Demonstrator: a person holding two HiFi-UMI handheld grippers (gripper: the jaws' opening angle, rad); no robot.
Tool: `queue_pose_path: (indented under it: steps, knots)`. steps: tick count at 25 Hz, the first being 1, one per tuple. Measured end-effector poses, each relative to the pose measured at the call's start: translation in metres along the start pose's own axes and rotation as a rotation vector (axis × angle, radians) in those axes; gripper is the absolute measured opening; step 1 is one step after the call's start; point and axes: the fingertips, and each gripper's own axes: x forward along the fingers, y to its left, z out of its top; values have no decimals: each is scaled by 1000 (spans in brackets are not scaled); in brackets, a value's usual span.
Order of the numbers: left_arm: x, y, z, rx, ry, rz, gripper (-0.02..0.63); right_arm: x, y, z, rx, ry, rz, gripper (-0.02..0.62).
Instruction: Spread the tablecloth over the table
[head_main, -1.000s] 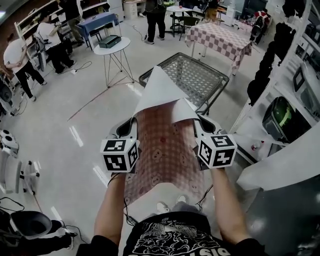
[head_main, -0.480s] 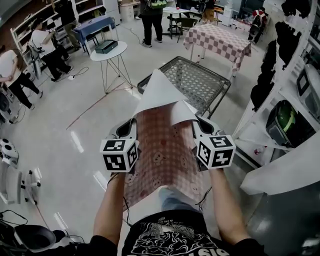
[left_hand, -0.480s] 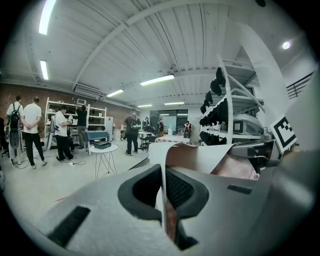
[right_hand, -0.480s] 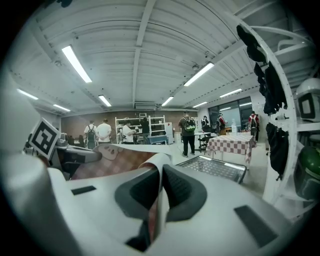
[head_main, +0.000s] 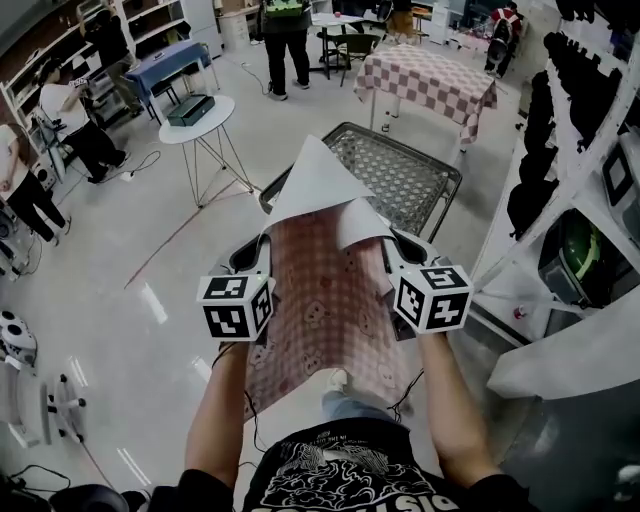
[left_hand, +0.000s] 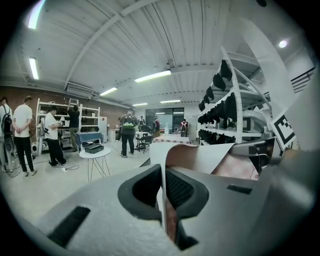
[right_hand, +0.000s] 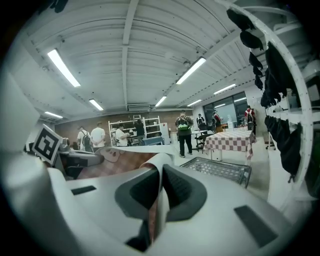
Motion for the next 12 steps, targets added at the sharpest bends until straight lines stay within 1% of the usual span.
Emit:
queue_pose_path:
  steps: [6,12]
  knots:
    - [75,15,27,11,2,-29,8,53,-39,21,31,2,-19,6]
    - [142,19,49,35,13,-73,8,89,-79,42,74,-13,-58,6]
